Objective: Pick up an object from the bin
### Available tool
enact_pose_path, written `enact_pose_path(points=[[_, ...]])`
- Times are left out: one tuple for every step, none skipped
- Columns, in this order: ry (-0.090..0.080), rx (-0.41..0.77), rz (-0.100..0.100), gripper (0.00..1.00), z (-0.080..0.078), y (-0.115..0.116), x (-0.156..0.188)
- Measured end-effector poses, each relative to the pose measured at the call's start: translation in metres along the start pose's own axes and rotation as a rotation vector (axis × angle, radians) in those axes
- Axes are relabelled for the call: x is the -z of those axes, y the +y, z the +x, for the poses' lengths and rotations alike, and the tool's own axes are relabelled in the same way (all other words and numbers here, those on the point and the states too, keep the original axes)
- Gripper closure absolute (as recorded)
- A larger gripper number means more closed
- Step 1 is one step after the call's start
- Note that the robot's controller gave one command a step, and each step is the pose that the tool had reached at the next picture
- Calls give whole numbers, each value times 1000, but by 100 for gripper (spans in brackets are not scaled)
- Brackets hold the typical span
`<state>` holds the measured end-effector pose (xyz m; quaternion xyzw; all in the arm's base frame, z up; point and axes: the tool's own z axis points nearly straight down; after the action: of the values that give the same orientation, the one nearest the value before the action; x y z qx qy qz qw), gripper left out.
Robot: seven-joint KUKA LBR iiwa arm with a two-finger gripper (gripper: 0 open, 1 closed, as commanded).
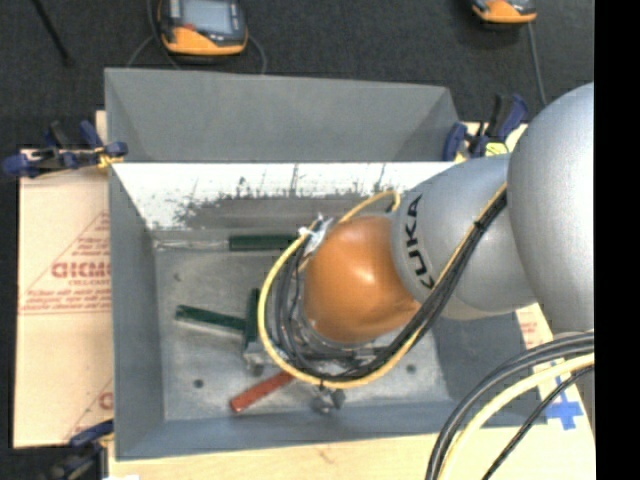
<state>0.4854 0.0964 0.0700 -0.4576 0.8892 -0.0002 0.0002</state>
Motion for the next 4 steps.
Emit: enact_pose_path(points=[[-1, -4, 0, 0, 0, -1, 0], [-4, -7, 3, 100, -1, -2, 1], [-4, -12, 2, 100, -2, -3, 32], [-5, -17, 4, 100, -3, -5, 86]])
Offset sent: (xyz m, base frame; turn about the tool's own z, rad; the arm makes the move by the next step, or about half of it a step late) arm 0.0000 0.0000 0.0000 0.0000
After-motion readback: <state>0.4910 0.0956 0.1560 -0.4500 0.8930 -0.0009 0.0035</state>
